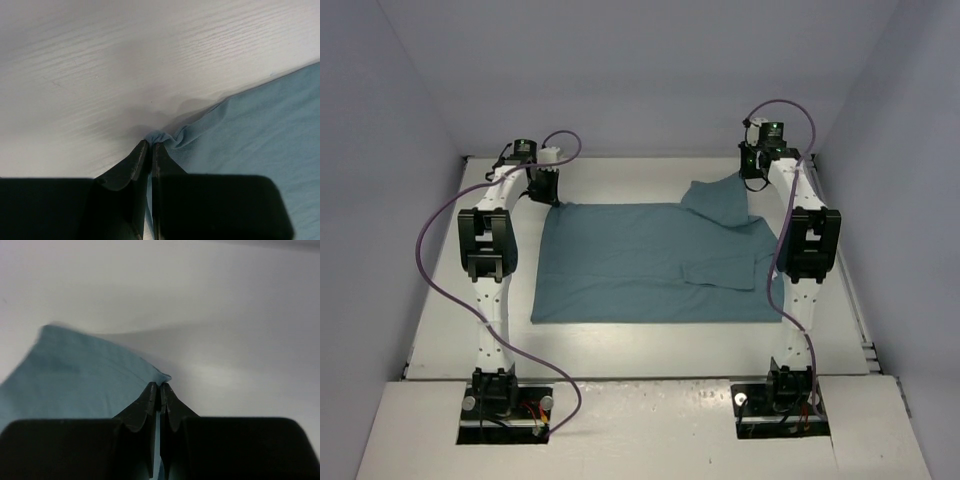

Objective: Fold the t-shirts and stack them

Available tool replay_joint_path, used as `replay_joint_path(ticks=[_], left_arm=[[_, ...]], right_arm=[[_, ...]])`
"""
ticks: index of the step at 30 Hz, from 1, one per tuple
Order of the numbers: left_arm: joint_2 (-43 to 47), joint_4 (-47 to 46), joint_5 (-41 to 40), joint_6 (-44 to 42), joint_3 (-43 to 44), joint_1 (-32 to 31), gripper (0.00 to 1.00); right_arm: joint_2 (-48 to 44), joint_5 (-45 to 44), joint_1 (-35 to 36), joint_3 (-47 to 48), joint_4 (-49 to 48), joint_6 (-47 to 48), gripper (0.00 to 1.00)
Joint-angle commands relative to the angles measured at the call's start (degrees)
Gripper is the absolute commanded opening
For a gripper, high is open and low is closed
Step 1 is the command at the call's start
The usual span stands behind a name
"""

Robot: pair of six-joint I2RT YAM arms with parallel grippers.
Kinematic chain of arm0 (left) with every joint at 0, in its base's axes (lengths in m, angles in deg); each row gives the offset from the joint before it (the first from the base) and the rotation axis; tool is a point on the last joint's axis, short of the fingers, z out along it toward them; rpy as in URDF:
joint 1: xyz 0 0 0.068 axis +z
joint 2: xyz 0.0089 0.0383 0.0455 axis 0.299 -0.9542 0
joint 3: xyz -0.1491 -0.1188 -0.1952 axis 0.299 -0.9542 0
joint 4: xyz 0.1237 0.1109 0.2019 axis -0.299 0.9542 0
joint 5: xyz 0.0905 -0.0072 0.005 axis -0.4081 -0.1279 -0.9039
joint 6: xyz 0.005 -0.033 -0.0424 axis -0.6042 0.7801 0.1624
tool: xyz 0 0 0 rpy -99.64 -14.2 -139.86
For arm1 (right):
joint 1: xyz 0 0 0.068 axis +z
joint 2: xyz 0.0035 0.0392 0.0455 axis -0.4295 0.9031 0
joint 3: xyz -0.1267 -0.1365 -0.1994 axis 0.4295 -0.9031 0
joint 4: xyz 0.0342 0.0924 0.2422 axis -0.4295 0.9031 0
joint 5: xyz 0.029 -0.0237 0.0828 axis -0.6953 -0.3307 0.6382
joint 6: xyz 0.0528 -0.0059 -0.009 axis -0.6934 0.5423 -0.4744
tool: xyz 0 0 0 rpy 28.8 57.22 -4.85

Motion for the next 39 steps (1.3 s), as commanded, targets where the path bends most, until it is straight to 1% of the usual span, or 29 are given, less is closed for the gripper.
replay_joint_path(ticks=[1,3,11,17,19,20,22,27,39], left_arm=[[5.33,-0.47,1.15,-0.4,3.49,0.4,0.0],[5.66,-0.44,1.15,-0.48,4.04,0.4,0.0],[7.15,-0.38,1.09,-1.15,5.07,0.4,0.0],[9.01,-0.47,1.54,-1.46,4.83,0.4,0.0],[9.64,-0.47,2.02,-1.59,4.35,0.4,0.0],[9.65,-0.47,2.2,-1.59,4.09,1.49,0.0],[10.55,-0.56,2.45,-1.68,3.37,2.32,0.0],[13.1,-0.56,3.34,-2.53,-0.14,3.29,0.0],[18.7,-0.95,4.35,-1.54,-9.67,3.62,0.0]], right_arm=[[-4.48,-3.03,0.31,7.33,-1.82,3.88,0.0],[-4.5,-3.47,0.34,9.85,-1.85,5.36,0.0],[-5.17,-5.49,0.34,12.53,-2.05,9.35,0.0],[-6.41,-4.77,0.34,12.22,-2.29,13.07,0.03],[-7.32,-4.1,1.61,11.45,-2.29,13.97,0.03],[-7.76,-4.09,1.74,11.01,-2.37,14.15,0.03],[-9.35,-3.82,1.9,9.87,-2.46,14.46,0.03],[-14.07,-3.48,1.92,3.43,-2.89,15.38,0.03],[-24.27,-3.24,2.01,-12.11,-3.92,14.71,0.03]])
